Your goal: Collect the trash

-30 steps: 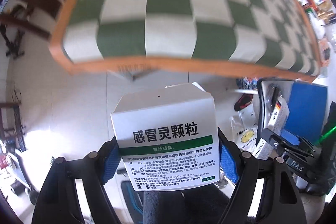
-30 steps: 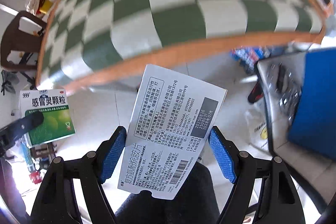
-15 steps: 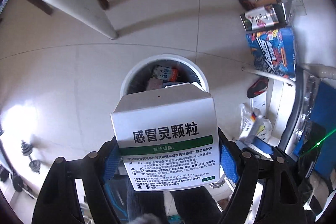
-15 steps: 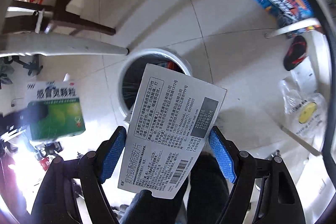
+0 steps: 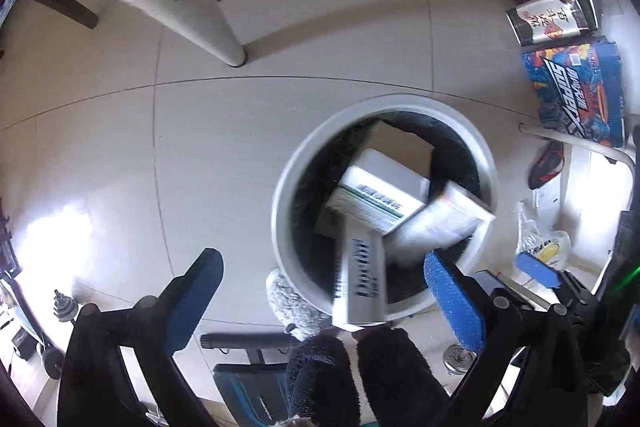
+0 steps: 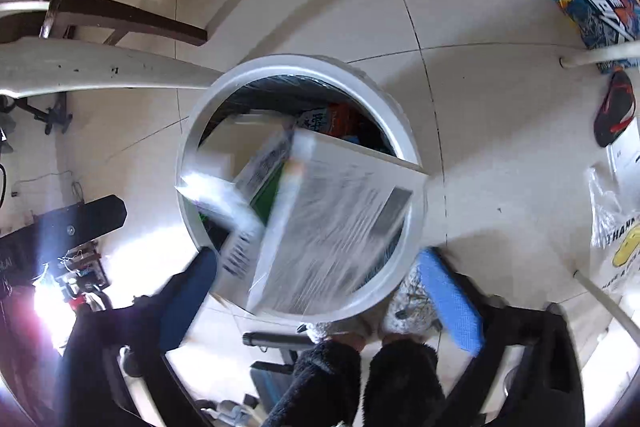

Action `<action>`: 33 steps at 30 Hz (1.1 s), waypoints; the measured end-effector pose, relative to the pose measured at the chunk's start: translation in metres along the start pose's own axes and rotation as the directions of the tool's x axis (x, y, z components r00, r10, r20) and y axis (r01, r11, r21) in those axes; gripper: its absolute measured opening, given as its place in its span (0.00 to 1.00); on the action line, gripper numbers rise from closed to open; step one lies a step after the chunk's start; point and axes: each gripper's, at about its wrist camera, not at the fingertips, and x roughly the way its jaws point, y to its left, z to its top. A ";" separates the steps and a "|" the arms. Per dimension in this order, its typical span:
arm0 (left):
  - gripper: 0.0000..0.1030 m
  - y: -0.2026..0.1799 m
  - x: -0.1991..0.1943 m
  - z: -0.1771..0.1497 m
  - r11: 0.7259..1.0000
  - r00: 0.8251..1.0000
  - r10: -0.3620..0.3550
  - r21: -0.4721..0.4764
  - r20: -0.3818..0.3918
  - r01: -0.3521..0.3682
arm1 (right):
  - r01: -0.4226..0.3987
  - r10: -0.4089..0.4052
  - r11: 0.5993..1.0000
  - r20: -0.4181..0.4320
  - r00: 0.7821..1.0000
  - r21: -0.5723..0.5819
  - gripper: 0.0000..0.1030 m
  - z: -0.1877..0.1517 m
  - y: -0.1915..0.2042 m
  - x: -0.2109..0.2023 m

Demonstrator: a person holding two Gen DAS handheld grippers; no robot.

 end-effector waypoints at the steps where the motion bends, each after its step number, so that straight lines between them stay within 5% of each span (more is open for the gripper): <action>1: 1.00 0.004 -0.002 -0.001 1.000 1.000 0.008 -0.002 0.015 -0.008 | 0.010 -0.010 1.000 0.003 1.000 -0.005 1.00 0.000 0.003 0.000; 6: 1.00 0.006 -0.020 -0.012 0.998 0.993 0.065 -0.011 0.096 -0.064 | 0.079 -0.079 0.997 0.022 0.997 -0.012 1.00 -0.003 0.012 -0.008; 17: 1.00 -0.019 -0.086 -0.061 0.996 0.987 0.094 -0.013 0.128 -0.093 | 0.235 -0.231 0.971 0.084 0.969 -0.043 1.00 -0.026 0.029 -0.088; 33: 1.00 -0.052 -0.317 -0.162 1.000 0.977 0.024 -0.004 0.213 -0.023 | 0.209 -0.191 0.974 0.177 0.965 -0.090 1.00 -0.111 0.091 -0.359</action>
